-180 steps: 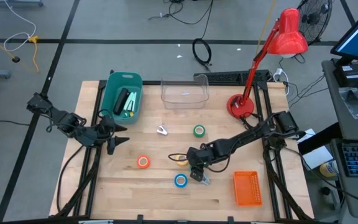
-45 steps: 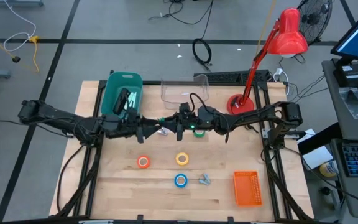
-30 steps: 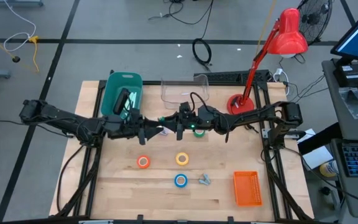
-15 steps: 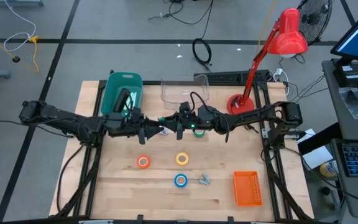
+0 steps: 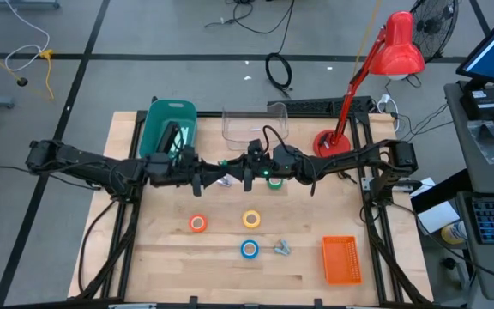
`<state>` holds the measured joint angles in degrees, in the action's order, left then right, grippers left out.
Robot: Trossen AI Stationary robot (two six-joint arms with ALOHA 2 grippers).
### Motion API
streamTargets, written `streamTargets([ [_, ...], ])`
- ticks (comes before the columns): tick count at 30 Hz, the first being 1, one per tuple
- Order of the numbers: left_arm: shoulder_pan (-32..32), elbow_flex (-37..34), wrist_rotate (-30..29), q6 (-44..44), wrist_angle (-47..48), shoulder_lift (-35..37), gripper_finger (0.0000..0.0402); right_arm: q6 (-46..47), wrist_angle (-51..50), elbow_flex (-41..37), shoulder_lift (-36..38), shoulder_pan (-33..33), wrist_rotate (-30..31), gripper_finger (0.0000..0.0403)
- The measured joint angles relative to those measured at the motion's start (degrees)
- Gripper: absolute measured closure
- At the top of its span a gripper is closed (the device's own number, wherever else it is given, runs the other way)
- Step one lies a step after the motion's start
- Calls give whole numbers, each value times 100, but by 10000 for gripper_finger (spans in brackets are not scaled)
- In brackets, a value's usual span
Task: Pick and place Stapler, Stapler remover, tape
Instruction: Put the small green stapler into the green bin
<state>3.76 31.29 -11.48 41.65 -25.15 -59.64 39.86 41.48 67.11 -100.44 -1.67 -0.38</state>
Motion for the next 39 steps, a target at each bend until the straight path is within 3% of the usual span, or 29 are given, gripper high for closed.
streamTargets([
  [26,-12,-9,354,-322,-459,-4,236,288,-230,15,20,-24,-108,332],
  [39,-36,-9,358,-360,-453,-4,313,345,-208,13,17,-24,-151,334],
])
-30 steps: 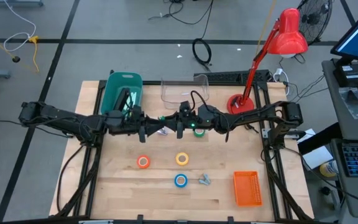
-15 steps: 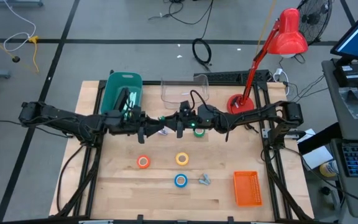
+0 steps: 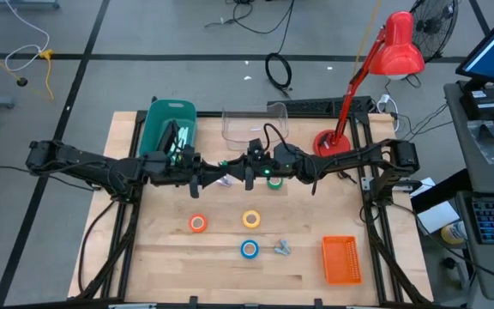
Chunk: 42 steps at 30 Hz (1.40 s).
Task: Pick and place Stapler, Stapler remover, tape
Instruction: Put the small green stapler into the green bin
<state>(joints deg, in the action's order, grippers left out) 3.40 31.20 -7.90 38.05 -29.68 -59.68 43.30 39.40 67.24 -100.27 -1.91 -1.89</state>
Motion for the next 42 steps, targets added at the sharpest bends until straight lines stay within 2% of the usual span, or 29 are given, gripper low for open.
streamTargets([
  [6,0,0,17,19,-3,4,329,-6,-2,-6,-2,0,-15,332],
  [24,2,2,17,167,-1,4,334,-180,46,-11,-17,0,-127,314],
  [30,11,7,47,195,0,4,335,-239,46,-13,-20,-4,-129,283],
  [42,11,21,83,296,106,11,335,-225,91,-17,-28,-147,-187,193],
])
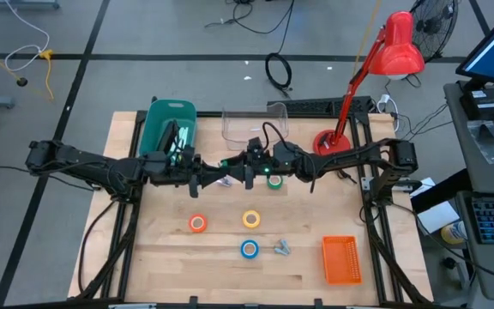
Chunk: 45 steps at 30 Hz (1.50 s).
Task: Pick and place Stapler, Stapler remover, tape
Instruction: Put the small green stapler into the green bin
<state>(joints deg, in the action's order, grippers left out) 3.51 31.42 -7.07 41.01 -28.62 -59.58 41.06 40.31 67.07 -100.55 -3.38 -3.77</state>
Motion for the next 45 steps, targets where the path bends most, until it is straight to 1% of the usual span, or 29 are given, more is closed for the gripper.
streamTargets([
  [5,-2,20,2,-2,145,5,335,-87,189,-7,-20,-108,-136,179],
  [9,-2,20,0,-1,212,5,335,-79,293,-7,-19,-237,-245,181],
  [15,-1,19,20,7,571,3,335,-21,673,-7,0,-454,-392,183],
  [19,-100,16,-24,13,961,23,335,-272,362,-3,217,-713,-576,183],
  [21,-221,13,-28,24,1233,95,335,-451,-72,2,335,-880,-773,183],
  [23,-347,7,-41,26,1485,210,335,-610,-760,-7,473,-1053,-988,184],
  [27,-667,5,-78,28,2041,577,335,-1114,-2315,-4,748,-1285,-977,193],
  [31,-1025,3,-460,6,2787,1028,335,-1639,-3552,-4,923,-1318,-694,209],
  [35,-1460,-2,-967,111,3519,1405,335,-2025,-4334,0,1075,-1230,-503,243],
  [38,-1814,-2,-1233,200,3986,1533,335,-2265,-4879,-7,1124,-1167,-525,276],
  [41,-2219,-4,-1371,389,4478,1539,335,-2465,-5398,-2,1139,-1118,-530,304],
  [45,-2780,-4,-1388,767,5086,1428,335,-2485,-5923,-4,1128,-1112,-537,329],
])
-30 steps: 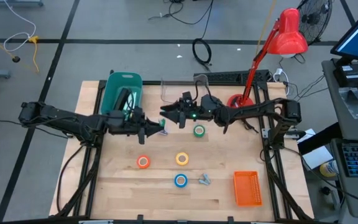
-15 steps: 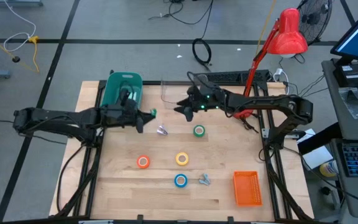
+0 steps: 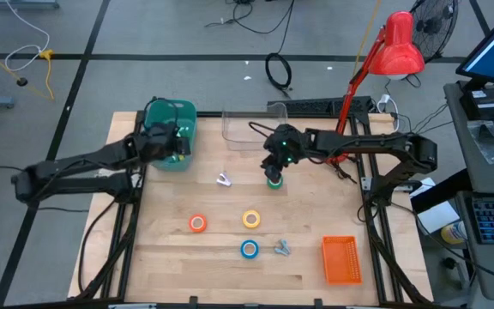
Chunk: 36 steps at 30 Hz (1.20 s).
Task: Pick and place Stapler, Stapler remover, tape
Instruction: Put the small green stapler into the green bin
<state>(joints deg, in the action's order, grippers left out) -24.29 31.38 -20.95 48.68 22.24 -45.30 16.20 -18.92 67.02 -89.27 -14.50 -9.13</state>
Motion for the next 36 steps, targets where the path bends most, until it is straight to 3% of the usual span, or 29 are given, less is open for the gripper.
streamTargets([
  [3,-411,-2,271,223,368,-176,335,-2,-114,0,4,-2,-6,339],
  [12,-1491,-4,2057,510,366,-1229,335,-24,-87,0,4,33,-164,347],
  [18,-2361,-4,2943,606,317,-1431,335,-13,-83,0,4,84,-166,346],
  [23,-2693,-4,3633,495,151,-1667,335,-35,-82,0,4,128,-168,348],
  [36,-2691,0,3886,75,85,-2360,335,22,-61,0,4,129,-169,349],
])
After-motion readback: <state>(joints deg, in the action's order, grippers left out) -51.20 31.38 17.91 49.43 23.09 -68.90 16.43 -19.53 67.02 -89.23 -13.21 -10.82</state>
